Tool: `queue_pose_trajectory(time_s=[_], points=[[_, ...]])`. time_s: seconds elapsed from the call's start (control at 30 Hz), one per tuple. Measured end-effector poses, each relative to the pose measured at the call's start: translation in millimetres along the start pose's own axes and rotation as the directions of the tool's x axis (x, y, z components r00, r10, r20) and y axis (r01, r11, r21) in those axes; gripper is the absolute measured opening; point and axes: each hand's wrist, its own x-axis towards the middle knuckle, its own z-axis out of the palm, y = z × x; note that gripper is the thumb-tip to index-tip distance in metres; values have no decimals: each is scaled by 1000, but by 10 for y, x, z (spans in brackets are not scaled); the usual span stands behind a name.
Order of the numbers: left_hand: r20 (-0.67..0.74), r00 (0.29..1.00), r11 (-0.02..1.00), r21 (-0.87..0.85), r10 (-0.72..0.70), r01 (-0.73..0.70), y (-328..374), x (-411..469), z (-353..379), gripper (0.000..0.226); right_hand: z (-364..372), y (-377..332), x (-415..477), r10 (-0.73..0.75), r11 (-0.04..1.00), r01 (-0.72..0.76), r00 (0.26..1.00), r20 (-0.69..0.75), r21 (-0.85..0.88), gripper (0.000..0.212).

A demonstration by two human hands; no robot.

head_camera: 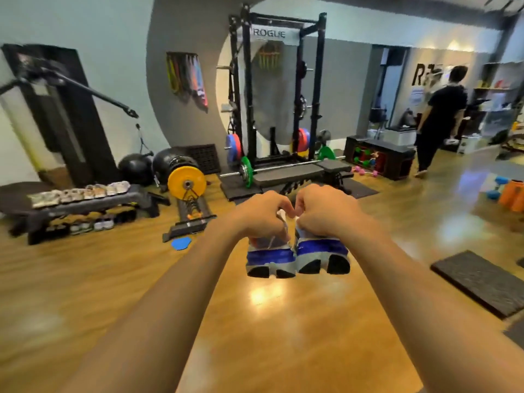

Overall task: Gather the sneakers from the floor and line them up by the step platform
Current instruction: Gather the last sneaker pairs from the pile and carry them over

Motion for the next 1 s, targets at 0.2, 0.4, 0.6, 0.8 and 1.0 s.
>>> queue_pose_trajectory(time_s=[0.2, 0.4, 0.6, 0.8, 1.0], points=[[-143, 965, 976, -49, -219, 214, -1412, 121, -679, 24, 543, -996, 1178, -232, 971, 232, 973, 2, 63, 23], [-300, 901, 946, -16, -314, 324, -2579, 199, -1248, 10, 921, -1975, 2192, -370, 926, 370, 929, -15, 80, 16], [-338, 842, 897, -13, -419, 441, -3692, 389, -1786, 12, 1234, -2851, 3227, -472, 877, 469, 882, 2, 109, 14], [-372, 790, 847, 16, -488, 531, -4881, 831, -2465, 17, 1602, -3714, 4452, -588, 801, 582, 809, -1, 142, 12], [-481, 695, 777, 45, -534, 628, -6043, 1161, -3023, 23, 1971, -4657, 5678, -661, 735, 651, 750, -10, 187, 7]])
